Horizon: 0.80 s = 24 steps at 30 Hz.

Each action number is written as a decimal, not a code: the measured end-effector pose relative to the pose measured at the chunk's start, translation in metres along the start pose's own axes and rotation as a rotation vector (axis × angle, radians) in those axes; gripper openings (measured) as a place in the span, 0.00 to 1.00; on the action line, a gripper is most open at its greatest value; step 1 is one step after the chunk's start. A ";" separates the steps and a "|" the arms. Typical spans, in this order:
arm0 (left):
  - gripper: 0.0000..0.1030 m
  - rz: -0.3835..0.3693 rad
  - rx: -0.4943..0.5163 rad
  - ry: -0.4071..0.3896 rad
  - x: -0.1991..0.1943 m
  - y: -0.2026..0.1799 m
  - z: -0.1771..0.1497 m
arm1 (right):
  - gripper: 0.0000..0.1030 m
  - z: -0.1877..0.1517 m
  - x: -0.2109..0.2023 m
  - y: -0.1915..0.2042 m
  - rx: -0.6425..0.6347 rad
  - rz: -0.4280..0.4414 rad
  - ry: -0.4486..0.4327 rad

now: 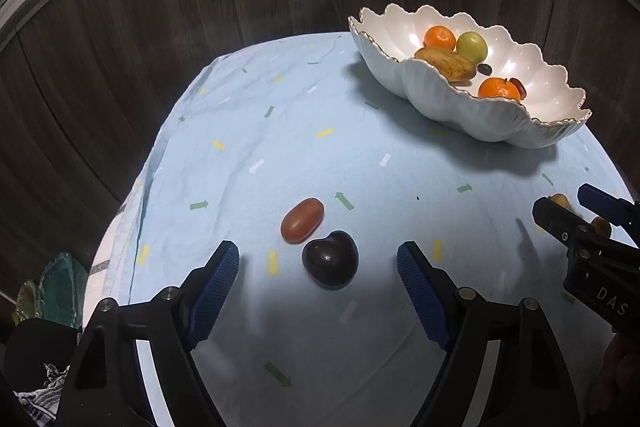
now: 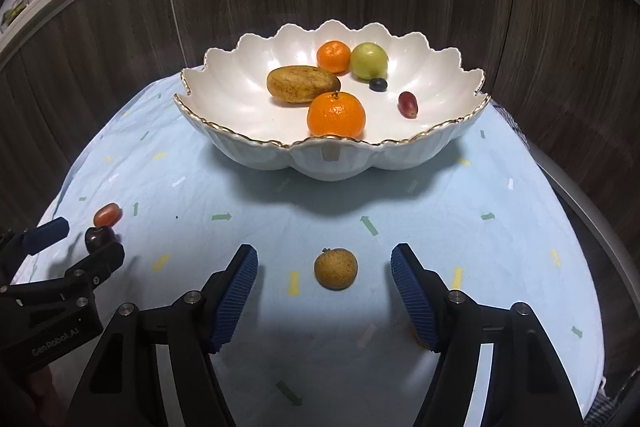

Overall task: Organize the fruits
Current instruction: 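Withdraw both open tools from the bowl toward the remaining fruits, then grasp the dark plum with the left tool while the right tool grasps a longan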

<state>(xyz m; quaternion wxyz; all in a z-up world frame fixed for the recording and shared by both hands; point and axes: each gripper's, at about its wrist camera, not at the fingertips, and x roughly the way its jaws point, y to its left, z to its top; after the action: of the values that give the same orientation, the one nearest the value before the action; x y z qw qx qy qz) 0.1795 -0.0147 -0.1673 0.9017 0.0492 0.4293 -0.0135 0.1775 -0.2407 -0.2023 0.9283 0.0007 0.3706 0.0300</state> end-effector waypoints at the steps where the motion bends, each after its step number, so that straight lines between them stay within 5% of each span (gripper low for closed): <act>1: 0.77 -0.001 -0.001 0.006 0.002 0.000 0.000 | 0.66 0.000 0.001 0.000 0.002 0.002 0.006; 10: 0.63 -0.016 -0.012 0.035 0.012 -0.002 -0.002 | 0.56 0.001 0.014 -0.003 0.024 0.014 0.060; 14: 0.49 -0.019 -0.009 0.027 0.011 -0.003 -0.003 | 0.53 0.001 0.015 -0.003 0.024 0.011 0.065; 20: 0.31 -0.027 -0.004 0.021 0.009 -0.003 -0.004 | 0.32 0.001 0.014 -0.002 0.020 0.011 0.065; 24: 0.28 -0.027 0.001 0.020 0.009 -0.003 -0.004 | 0.24 0.001 0.014 -0.002 0.016 0.009 0.065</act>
<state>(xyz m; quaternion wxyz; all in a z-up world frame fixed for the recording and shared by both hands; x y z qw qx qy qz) 0.1822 -0.0172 -0.1767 0.8971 0.0438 0.4388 -0.0256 0.1888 -0.2419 -0.2113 0.9155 0.0090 0.4009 0.0313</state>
